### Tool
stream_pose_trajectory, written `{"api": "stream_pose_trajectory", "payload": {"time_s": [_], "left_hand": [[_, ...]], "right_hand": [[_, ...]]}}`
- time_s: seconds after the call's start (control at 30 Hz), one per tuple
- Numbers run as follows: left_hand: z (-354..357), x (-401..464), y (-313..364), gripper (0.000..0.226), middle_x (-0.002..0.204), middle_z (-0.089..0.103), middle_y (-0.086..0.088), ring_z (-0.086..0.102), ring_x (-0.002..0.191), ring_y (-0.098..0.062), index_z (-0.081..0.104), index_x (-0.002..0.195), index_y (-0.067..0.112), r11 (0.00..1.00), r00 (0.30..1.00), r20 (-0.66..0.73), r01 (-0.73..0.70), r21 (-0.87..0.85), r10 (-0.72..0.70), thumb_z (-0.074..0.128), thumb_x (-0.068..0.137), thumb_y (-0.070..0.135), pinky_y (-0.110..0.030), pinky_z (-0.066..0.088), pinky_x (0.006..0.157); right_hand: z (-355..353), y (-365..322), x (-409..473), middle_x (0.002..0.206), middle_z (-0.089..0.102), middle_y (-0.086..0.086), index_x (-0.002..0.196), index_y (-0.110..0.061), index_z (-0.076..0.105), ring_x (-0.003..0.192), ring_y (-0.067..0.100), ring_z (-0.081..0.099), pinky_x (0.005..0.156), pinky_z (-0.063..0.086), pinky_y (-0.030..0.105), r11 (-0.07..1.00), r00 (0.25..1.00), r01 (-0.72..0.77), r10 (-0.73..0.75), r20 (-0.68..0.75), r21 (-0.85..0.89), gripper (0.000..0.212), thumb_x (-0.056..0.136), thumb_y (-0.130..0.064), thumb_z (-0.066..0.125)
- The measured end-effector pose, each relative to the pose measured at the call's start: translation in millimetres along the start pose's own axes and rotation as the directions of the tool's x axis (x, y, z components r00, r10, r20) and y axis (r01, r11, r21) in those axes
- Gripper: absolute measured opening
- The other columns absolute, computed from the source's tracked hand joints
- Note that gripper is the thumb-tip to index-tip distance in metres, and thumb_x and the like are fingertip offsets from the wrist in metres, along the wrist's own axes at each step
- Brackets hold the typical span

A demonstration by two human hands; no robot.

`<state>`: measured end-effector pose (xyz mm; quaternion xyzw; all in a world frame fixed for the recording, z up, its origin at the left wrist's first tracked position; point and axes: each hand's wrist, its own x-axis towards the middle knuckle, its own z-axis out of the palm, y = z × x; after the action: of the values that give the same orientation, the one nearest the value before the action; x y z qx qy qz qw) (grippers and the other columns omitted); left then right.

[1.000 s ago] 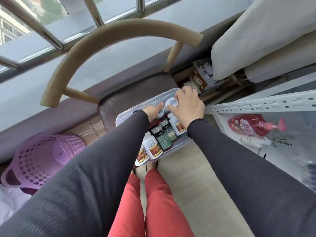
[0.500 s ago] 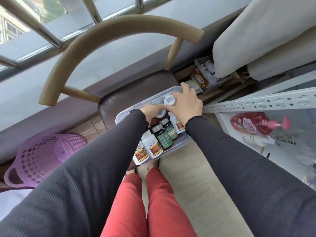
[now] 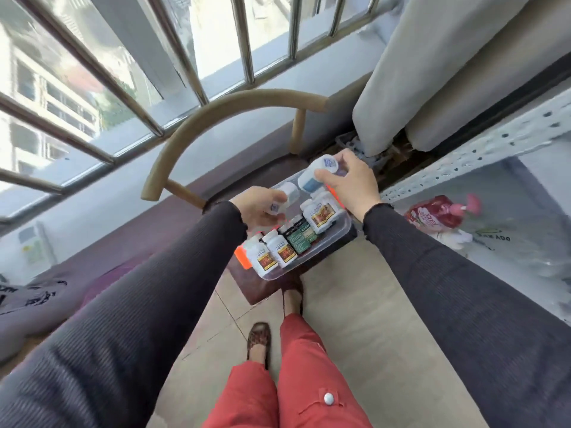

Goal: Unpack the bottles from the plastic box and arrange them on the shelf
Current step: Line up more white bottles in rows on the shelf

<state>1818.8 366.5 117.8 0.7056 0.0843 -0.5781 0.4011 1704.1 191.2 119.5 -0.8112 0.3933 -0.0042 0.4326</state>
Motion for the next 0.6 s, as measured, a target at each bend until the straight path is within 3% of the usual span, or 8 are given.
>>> {"api": "stream_pose_trajectory", "payload": {"time_s": [0.07, 0.17, 0.23, 0.3, 0.43, 0.53, 0.6], "left_hand": [[2.7, -34.7, 13.3, 0.01, 0.084, 0.055, -0.015, 0.062, 0.067, -0.024, 0.056, 0.085, 0.004, 0.983, 0.99, -0.005, -0.136, 0.124, 0.138, 0.063, 0.09, 0.008, -0.041, 0.058, 0.084], [20.9, -101.6, 34.0, 0.01, 0.083, 0.054, -0.016, 0.055, 0.063, -0.02, 0.06, 0.078, 0.007, 0.876, 0.929, 0.021, -0.355, 0.328, 0.369, 0.066, 0.085, 0.009, -0.03, 0.05, 0.065], [41.3, -143.5, 45.8, 0.012, 0.084, 0.06, -0.014, 0.061, 0.072, -0.025, 0.063, 0.08, 0.012, 0.788, 0.868, 0.058, -0.475, 0.393, 0.494, 0.072, 0.077, 0.019, -0.034, 0.051, 0.069], [68.2, -181.2, 54.0, 0.017, 0.086, 0.07, -0.009, 0.069, 0.083, -0.025, 0.068, 0.082, 0.018, 0.714, 0.806, 0.125, -0.574, 0.401, 0.578, 0.073, 0.068, 0.027, -0.042, 0.055, 0.083], [144.7, -255.5, 66.2, 0.016, 0.076, 0.067, 0.003, 0.06, 0.062, -0.003, 0.068, 0.081, 0.019, 0.537, 0.649, 0.296, -0.754, 0.378, 0.701, 0.077, 0.083, 0.032, -0.027, 0.054, 0.07], [211.3, -302.6, 66.3, 0.03, 0.093, 0.073, -0.002, 0.064, 0.077, -0.009, 0.068, 0.096, 0.022, 0.409, 0.542, 0.407, -0.834, 0.371, 0.736, 0.071, 0.086, 0.051, -0.029, 0.057, 0.077], [259.9, -326.4, 62.2, 0.03, 0.102, 0.072, -0.001, 0.068, 0.087, -0.011, 0.065, 0.101, 0.023, 0.375, 0.496, 0.461, -0.865, 0.333, 0.735, 0.065, 0.091, 0.051, -0.03, 0.06, 0.078]], "right_hand": [[-27.9, -13.8, -28.3, 0.093, 0.071, 0.0, 0.091, -0.016, 0.059, 0.082, 0.013, 0.063, 0.075, 0.049, 0.034, 0.992, 0.998, 0.017, -0.009, -0.068, 0.124, 0.03, 0.08, -0.038, 0.077], [-74.8, -29.1, -82.8, 0.081, 0.064, -0.007, 0.083, -0.022, 0.055, 0.069, 0.006, 0.055, 0.067, 0.044, 0.028, 0.959, 0.982, 0.076, -0.024, -0.189, 0.274, 0.028, 0.081, -0.039, 0.078], [-108.7, -34.6, -123.0, 0.078, 0.061, -0.011, 0.083, -0.024, 0.058, 0.07, 0.004, 0.055, 0.067, 0.044, 0.026, 0.93, 0.958, 0.123, -0.02, -0.287, 0.346, 0.027, 0.08, -0.043, 0.078], [-143.7, -37.0, -165.6, 0.078, 0.063, -0.013, 0.087, -0.024, 0.065, 0.073, 0.004, 0.056, 0.07, 0.046, 0.028, 0.892, 0.927, 0.175, -0.007, -0.376, 0.416, 0.028, 0.078, -0.047, 0.078], [-216.9, -29.3, -251.9, 0.07, 0.055, -0.013, 0.074, -0.022, 0.063, 0.066, 0.003, 0.048, 0.065, 0.038, 0.027, 0.823, 0.852, 0.243, 0.073, -0.519, 0.514, 0.028, 0.084, -0.046, 0.075], [-269.4, -10.1, -308.7, 0.086, 0.064, -0.007, 0.086, -0.022, 0.063, 0.08, 0.009, 0.057, 0.074, 0.045, 0.029, 0.747, 0.814, 0.276, 0.153, -0.56, 0.605, 0.032, 0.085, -0.052, 0.073], [-302.7, 8.0, -343.1, 0.092, 0.066, -0.008, 0.092, -0.022, 0.061, 0.088, 0.01, 0.062, 0.079, 0.05, 0.031, 0.691, 0.787, 0.299, 0.211, -0.579, 0.658, 0.039, 0.081, -0.058, 0.073]]}}
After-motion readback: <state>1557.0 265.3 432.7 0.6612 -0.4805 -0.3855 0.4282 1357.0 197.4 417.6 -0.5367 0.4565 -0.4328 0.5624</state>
